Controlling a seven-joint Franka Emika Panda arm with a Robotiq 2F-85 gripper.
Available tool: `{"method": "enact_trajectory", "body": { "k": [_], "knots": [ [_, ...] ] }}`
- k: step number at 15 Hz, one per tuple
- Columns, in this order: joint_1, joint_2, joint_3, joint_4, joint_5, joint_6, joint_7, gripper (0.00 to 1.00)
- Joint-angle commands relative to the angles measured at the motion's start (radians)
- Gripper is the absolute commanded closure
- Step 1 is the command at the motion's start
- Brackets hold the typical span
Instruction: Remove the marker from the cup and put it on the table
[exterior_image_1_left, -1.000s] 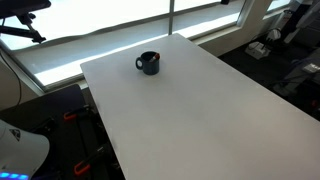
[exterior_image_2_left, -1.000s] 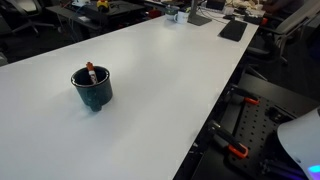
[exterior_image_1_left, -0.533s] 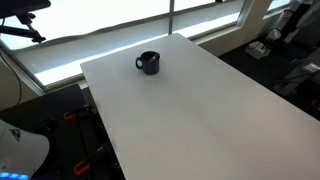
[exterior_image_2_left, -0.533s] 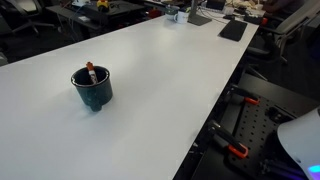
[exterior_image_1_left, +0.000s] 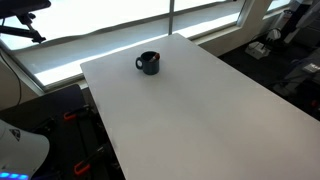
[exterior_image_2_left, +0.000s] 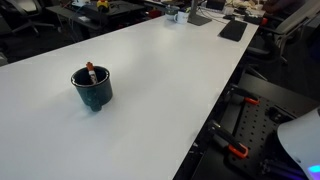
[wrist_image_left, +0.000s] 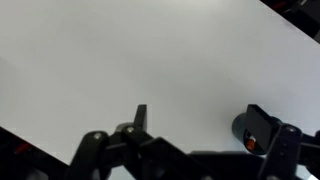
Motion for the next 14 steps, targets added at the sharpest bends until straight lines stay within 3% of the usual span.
{"method": "enact_trajectory", "body": {
  "k": [1, 4, 5, 12, 14],
  "knots": [
    [0.015, 0.08, 0.047, 0.104, -0.023, -0.006, -0.14, 0.0],
    [0.03, 0.078, 0.088, 0.062, -0.032, 0.002, -0.256, 0.0],
    [0.022, 0.081, 0.075, 0.071, -0.015, -0.003, -0.189, 0.0],
    [0.028, 0.099, 0.085, 0.079, -0.025, 0.017, -0.247, 0.0],
    [0.01, 0.142, 0.102, 0.131, 0.005, 0.058, -0.394, 0.0]
  ]
}}
